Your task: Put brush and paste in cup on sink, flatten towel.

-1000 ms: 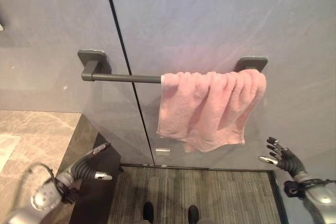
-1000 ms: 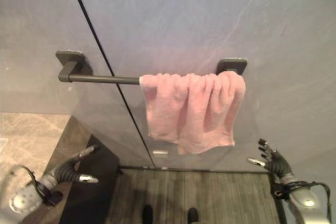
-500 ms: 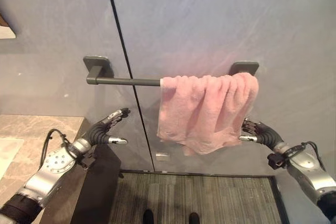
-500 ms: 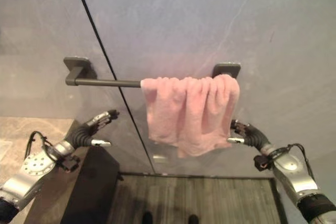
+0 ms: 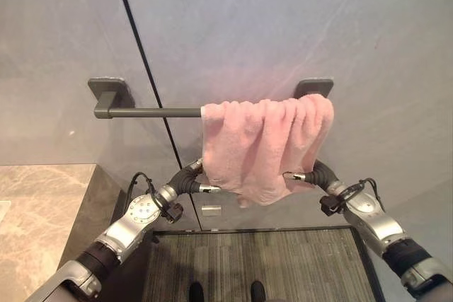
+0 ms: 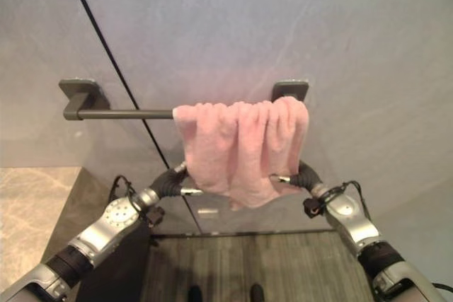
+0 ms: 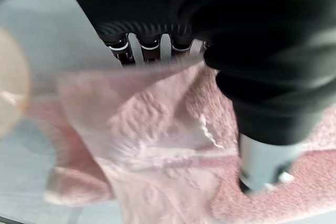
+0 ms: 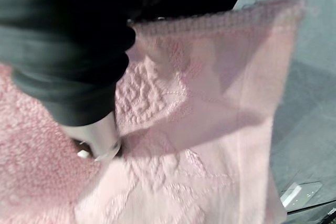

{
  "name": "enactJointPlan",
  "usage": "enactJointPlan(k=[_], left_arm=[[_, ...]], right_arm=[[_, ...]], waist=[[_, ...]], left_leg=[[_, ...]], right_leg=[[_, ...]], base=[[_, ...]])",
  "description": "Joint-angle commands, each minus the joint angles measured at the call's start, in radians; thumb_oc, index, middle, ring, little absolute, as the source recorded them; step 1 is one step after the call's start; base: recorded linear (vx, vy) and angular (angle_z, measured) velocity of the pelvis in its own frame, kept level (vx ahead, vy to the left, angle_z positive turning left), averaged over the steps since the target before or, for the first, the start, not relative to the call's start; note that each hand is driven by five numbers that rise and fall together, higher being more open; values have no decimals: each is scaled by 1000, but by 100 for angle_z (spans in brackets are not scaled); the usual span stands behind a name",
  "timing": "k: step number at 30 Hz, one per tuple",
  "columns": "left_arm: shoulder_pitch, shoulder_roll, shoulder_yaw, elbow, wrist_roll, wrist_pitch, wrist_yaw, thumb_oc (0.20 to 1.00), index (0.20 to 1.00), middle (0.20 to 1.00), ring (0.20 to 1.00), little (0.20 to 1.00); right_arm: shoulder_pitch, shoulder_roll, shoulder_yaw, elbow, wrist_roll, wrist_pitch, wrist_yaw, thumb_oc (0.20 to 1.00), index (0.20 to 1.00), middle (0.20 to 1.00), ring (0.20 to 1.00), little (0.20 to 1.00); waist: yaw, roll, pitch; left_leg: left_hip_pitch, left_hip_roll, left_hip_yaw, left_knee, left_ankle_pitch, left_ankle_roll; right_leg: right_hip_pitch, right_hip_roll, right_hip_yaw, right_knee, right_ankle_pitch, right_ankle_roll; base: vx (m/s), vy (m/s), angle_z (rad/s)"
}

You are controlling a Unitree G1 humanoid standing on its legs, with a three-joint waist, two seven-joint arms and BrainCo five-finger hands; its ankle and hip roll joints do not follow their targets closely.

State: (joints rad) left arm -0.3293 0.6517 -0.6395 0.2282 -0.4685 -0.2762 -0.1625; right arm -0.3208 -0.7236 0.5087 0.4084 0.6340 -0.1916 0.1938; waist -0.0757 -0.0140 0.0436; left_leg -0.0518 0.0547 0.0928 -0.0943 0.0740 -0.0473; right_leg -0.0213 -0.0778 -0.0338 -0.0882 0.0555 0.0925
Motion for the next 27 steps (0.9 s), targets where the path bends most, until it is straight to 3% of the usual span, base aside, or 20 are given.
enactJointPlan(k=[1, 6, 9, 11, 14, 15, 18, 21, 27], left_arm=[[-109, -2, -25, 27, 11, -34, 7, 200, 200, 200, 200, 200], [-67, -2, 14, 0, 24, -31, 15, 200, 200, 200, 200, 200], [-1, 25, 71, -35, 41, -32, 18, 200, 200, 200, 200, 200], [129, 46, 159, -104, -13, -25, -2, 200, 200, 200, 200, 200], [190, 71, 212, -170, -5, -27, -8, 200, 200, 200, 200, 200], [244, 90, 296, -271, 19, -49, 10, 200, 200, 200, 200, 200], [287, 76, 360, -366, -12, -67, 27, 200, 200, 200, 200, 200], [387, 66, 494, -546, -95, -96, 30, 200, 200, 200, 200, 200], [488, 102, 570, -572, -57, -109, 56, 200, 200, 200, 200, 200]], right_arm=[[-108, 45, 6, 28, 58, -28, -27, 200, 200, 200, 200, 200], [-59, 45, -18, -41, 63, -27, -16, 200, 200, 200, 200, 200], [-7, -7, -52, -152, -14, -39, -27, 200, 200, 200, 200, 200], [94, -21, -127, -279, -10, -58, -21, 200, 200, 200, 200, 200], [150, -25, -170, -357, -25, -69, -18, 200, 200, 200, 200, 200], [204, -36, -231, -465, -64, -86, -28, 200, 200, 200, 200, 200], [267, -40, -274, -603, -39, -105, -11, 200, 200, 200, 200, 200], [371, -53, -343, -779, 29, -129, 27, 200, 200, 200, 200, 200], [341, 2, -259, -758, 10, -110, 10, 200, 200, 200, 200, 200]], waist=[[17, -32, -29], [14, -34, -32], [11, -36, -36], [12, -36, -38], [15, -37, -40], [16, -41, -42], [15, -45, -43], [19, -52, -44], [42, -53, -41]], left_leg=[[26, 83, 28, 7, -33, -62], [32, 83, 34, 7, -35, -61], [34, 85, 35, 7, -37, -62], [34, 86, 35, 7, -37, -60], [36, 88, 34, 7, -38, -59], [38, 88, 39, 7, -40, -59], [38, 90, 40, 7, -39, -61], [25, 89, 24, 7, -35, -66], [15, 82, 8, 7, -33, -64]], right_leg=[[-22, -100, 31, 1, 24, 93], [-22, -98, 37, 1, 22, 94], [-20, -96, 36, 1, 20, 93], [-21, -96, 38, 1, 18, 93], [-19, -95, 36, 1, 14, 93], [-19, -95, 36, 1, 13, 96], [-19, -95, 35, 1, 13, 96], [-17, -99, 18, 1, 9, 97], [-8, -107, 3, 1, 8, 96]], base=[[-7, 7, -5], [-6, 3, -2], [-5, -3, -3], [0, 0, 0], [6, -10, -8], [12, -12, -9], [4, -3, -2], [0, 0, 0], [-8, 7, 11]])
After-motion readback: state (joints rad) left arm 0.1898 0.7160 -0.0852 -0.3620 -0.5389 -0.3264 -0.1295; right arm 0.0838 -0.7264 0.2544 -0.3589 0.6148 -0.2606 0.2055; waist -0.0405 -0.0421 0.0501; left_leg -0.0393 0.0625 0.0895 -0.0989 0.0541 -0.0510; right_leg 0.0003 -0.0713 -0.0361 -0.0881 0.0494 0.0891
